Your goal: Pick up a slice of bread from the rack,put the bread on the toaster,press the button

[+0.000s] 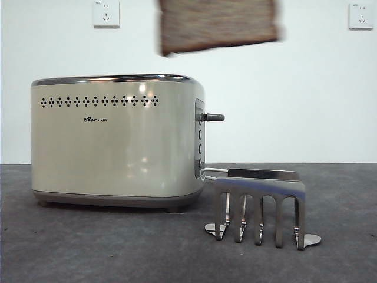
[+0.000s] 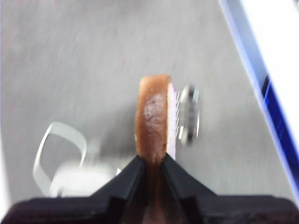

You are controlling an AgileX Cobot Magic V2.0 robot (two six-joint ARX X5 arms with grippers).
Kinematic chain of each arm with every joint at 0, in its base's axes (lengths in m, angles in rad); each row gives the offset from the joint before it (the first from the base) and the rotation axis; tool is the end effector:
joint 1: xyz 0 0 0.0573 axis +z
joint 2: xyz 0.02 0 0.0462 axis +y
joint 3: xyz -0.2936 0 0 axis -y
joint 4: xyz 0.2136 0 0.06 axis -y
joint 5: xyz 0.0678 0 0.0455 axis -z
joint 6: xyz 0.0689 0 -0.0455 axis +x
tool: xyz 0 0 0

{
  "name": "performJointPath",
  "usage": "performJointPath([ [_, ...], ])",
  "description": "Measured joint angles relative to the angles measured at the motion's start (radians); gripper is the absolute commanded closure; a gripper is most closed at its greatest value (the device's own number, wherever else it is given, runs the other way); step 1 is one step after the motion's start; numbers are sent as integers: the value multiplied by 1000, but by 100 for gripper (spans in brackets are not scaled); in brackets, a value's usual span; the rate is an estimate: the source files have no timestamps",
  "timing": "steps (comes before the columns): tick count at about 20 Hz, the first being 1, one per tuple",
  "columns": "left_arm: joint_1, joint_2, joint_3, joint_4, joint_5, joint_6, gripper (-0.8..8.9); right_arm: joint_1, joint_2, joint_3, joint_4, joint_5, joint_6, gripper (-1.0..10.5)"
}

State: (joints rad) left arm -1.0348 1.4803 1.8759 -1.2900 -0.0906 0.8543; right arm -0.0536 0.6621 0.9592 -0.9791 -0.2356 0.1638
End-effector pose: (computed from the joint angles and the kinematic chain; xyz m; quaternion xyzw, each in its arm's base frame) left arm 0.1345 -0.2142 0.4272 0.5426 0.1630 -0.5247 0.6353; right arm 0.0805 0.0118 0.3189 0.1248 0.3368 0.0583 0.9314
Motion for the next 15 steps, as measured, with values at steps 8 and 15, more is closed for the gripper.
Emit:
performJointPath([
  [8, 175, -93, 0, -32, -83, 71, 822, 0, 3, 0, 6, 0, 0, 949],
  [15, 370, -88, 0, 26, 3, 173, 822, 0, 3, 0, 6, 0, -1, 949],
])
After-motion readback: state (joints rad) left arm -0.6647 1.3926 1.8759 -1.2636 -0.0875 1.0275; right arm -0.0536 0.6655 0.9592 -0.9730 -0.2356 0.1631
